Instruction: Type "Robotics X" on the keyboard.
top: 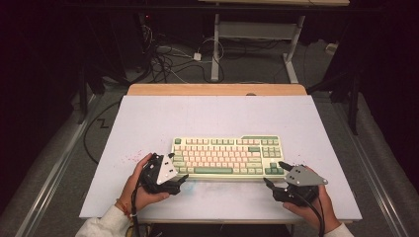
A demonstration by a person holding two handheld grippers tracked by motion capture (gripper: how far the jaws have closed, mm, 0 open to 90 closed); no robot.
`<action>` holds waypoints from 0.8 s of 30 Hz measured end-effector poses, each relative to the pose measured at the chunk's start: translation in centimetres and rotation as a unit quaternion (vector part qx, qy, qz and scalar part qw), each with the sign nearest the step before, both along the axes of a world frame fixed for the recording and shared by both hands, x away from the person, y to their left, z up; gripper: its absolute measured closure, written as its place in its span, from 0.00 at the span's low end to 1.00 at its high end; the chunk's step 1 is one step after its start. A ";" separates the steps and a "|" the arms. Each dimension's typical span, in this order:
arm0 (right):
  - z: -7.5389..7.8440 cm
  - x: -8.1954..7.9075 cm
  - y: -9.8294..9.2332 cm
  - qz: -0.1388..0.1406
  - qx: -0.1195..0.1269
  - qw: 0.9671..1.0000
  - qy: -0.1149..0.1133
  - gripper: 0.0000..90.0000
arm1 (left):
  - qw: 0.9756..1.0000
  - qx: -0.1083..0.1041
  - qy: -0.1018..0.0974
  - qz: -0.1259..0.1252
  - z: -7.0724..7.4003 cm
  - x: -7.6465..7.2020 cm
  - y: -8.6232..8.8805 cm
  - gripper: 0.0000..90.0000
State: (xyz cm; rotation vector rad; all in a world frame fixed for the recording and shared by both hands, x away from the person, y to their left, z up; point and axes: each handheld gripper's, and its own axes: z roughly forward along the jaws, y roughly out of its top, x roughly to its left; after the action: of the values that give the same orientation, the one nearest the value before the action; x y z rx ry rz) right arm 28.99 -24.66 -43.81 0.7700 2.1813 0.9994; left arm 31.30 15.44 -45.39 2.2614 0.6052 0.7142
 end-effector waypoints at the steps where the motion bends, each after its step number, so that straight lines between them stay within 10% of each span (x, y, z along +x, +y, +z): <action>1: 0.1 0.0 0.0 0.001 0.002 1.000 0.001 0.38 | 1.000 0.000 0.000 0.001 0.0 0.0 0.1 0.21; 24: 1.8 2.6 0.4 0.008 0.006 0.999 0.037 0.92 | 1.000 0.007 0.021 0.009 -0.8 -0.2 1.2 0.21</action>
State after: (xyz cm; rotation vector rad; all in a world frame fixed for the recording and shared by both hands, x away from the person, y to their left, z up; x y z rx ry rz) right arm 31.60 -24.26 -42.06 0.8091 2.2494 1.0070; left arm 31.06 16.61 -46.24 2.2910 0.6445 0.6828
